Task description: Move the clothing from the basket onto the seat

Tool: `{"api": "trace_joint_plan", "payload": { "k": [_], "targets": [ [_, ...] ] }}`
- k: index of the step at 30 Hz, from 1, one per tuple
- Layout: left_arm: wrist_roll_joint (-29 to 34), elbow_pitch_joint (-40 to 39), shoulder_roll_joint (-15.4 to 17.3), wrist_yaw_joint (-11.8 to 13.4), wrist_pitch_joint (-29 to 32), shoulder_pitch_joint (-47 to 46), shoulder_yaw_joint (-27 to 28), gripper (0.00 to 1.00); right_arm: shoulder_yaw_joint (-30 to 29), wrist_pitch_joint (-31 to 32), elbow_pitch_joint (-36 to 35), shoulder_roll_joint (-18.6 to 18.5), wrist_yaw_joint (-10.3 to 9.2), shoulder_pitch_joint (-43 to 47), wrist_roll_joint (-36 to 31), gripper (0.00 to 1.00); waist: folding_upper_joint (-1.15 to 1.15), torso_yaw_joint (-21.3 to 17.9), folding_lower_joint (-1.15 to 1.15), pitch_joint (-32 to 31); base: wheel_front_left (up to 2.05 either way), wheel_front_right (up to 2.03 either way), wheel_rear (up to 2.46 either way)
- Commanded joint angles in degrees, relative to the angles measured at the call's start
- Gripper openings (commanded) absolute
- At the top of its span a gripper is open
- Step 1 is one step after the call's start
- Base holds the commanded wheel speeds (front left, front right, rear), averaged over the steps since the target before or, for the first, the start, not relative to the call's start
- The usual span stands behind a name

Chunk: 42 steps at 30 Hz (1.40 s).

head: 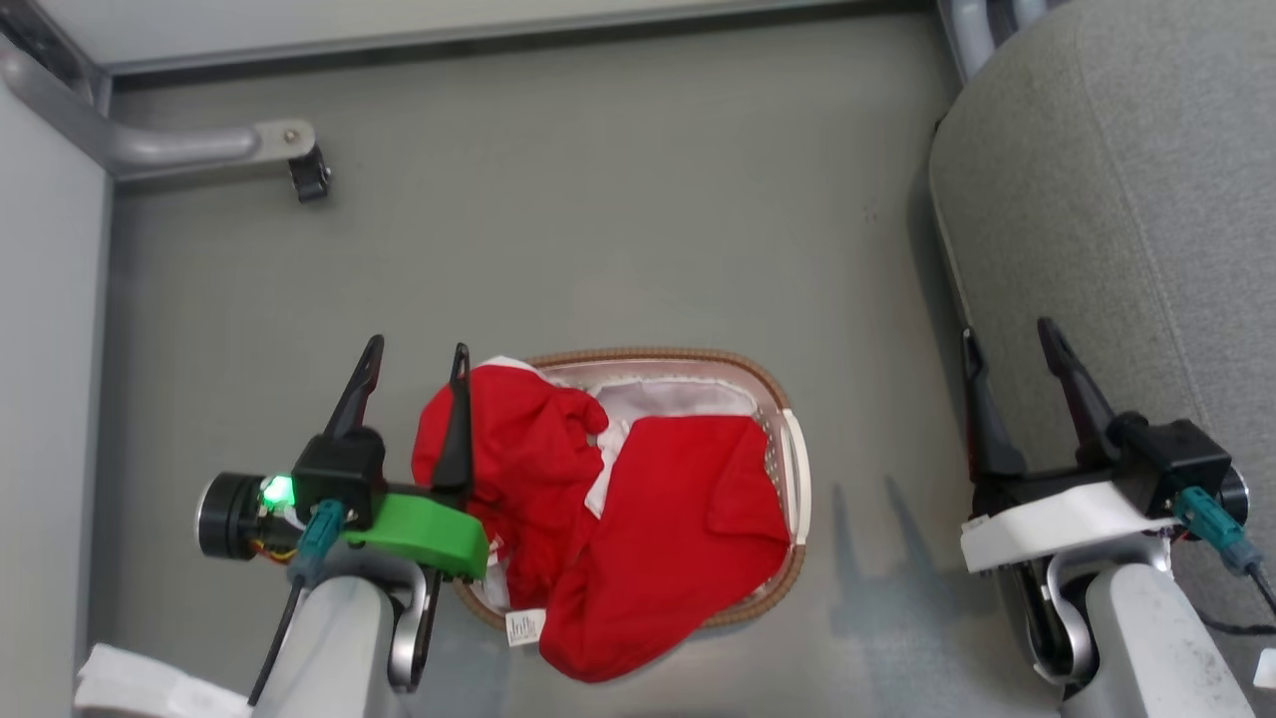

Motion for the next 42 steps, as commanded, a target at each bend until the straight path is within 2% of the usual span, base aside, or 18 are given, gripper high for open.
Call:
{"api": "trace_joint_plan", "payload": {
  "k": [1, 6, 14, 21, 30, 34, 35, 37, 40, 42],
  "targets": [
    [1.4, 2.0, 0.4, -0.6, -0.1, -3.1, -0.4, 1.0, -0.3, -0.3, -0.6, -0.3, -0.02, -1.6, -0.6, 1.0, 0.0, -1.5, 0.0, 10.8, 0.0, 0.0, 0.0],
    [4.6, 11.5, 1.3, -1.9, 0.0, -10.5, -2.9, 1.0, 0.0, -0.3, -1.8, -0.3, -0.02, -5.2, -0.2, 1.0, 0.0, -2.7, 0.0, 18.0, 0.0, 0.0, 0.0],
    [9.2, 28.5, 2.9, -3.2, 0.0, -19.6, -8.3, 1.0, 1.1, -0.3, -2.6, -0.3, -0.02, -7.9, 1.3, 1.0, 0.0, -4.7, 0.0, 24.8, 0.0, 0.0, 0.0],
    [11.5, 35.9, 3.6, -2.7, 0.0, -25.3, -10.7, 1.0, 2.2, -0.3, -3.0, -0.3, -0.02, -8.6, 2.9, 1.0, 0.0, -6.6, 0.0, 28.3, 0.0, 0.0, 0.0],
    [12.3, 44.8, 4.6, 0.2, 1.0, -33.0, -11.4, 1.0, 3.4, -0.3, -3.0, -0.3, -0.02, -9.1, 4.7, 1.0, 0.0, -8.4, 0.0, 30.8, 0.0, 0.0, 0.0],
    [12.2, 48.9, 4.2, -0.4, 3.6, -34.8, -12.2, 1.0, 4.1, -0.3, -2.9, -0.3, -0.02, -9.2, 5.5, 1.0, 0.0, -9.0, 0.0, 31.3, 0.0, 0.0, 0.0],
    [12.2, 49.4, 4.2, -0.5, 4.0, -34.9, -12.3, 0.94, 4.2, -0.3, -2.9, -0.3, -0.02, -9.2, 5.6, 1.0, 0.0, -9.1, 0.0, 31.3, 0.0, 0.0, 0.0],
    [11.9, 50.7, 4.0, -0.4, 4.4, -35.6, -12.4, 0.5, 4.3, -0.3, -2.7, -0.3, -0.02, -9.3, 5.8, 1.0, 0.0, -9.3, 0.0, 31.4, 0.0, 0.0, 0.0],
    [11.5, 52.1, 3.6, 0.0, 4.2, -35.7, -12.7, 0.03, 4.4, -0.3, -2.4, -0.3, -0.02, -9.6, 6.3, 1.0, 0.0, -9.5, 0.0, 31.3, 0.0, 0.0, 0.0],
    [11.2, 52.5, 3.4, -0.1, 3.9, -35.9, -12.8, 0.0, 4.3, -0.3, -2.3, -0.3, -0.02, -9.7, 6.3, 1.0, 0.0, -9.5, 0.0, 31.1, 0.0, 0.0, 0.0]
  ]
}}
